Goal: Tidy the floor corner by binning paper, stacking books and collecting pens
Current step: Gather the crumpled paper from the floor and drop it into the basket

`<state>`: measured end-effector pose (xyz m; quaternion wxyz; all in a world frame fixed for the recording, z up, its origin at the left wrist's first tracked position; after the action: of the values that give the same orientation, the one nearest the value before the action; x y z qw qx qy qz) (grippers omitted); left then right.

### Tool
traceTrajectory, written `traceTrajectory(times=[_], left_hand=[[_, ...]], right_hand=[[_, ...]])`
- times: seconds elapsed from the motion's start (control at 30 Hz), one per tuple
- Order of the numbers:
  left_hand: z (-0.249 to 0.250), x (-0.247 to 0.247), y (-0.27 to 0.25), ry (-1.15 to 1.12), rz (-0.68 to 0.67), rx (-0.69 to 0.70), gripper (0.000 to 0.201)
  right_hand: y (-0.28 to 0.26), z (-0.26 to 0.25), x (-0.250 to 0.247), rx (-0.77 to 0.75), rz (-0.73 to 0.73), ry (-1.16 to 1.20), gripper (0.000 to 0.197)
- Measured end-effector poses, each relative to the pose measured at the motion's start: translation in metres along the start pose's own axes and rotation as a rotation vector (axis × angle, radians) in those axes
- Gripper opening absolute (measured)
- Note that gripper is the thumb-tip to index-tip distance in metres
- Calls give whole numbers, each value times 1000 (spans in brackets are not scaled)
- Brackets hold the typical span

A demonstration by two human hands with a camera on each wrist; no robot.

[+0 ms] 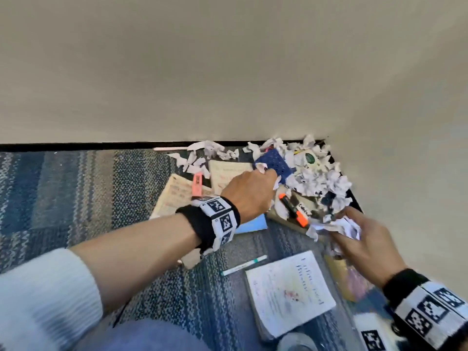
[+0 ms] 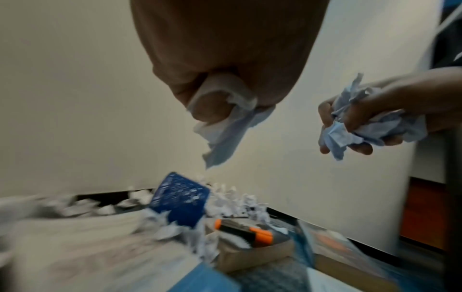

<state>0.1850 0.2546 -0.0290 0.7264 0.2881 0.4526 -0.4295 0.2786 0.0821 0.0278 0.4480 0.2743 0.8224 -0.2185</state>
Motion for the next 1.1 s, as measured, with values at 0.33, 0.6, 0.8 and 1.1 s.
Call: traceTrajectory(times=[0.33,0.6,0.8,1.1], left_hand=[[259,39,-1,-55,-62,481,18],[519,26,-54,-270,-6,1027,10],[639,80,-81,-260,-196,1118,12],[626,205,-77,117,-769,879,37]], right_hand=[[-117,134,-117,76,314,-44,36],[-273,197,-252,99,866,10,12],[-351,289,-291,341,920,128,10],[-369,379,-225,586,688,369,53]])
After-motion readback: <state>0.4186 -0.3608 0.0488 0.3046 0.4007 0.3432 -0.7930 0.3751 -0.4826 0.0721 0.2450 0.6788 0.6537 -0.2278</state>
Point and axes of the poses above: each hand's wrist, its own y-axis towards the middle knuckle, its own x-axis out of the palm, z = x × y, the point moved 8 cm from there along y, towards the middle knuckle, and after that the axes turned 2 degrees about y, right-handed, at the moved point
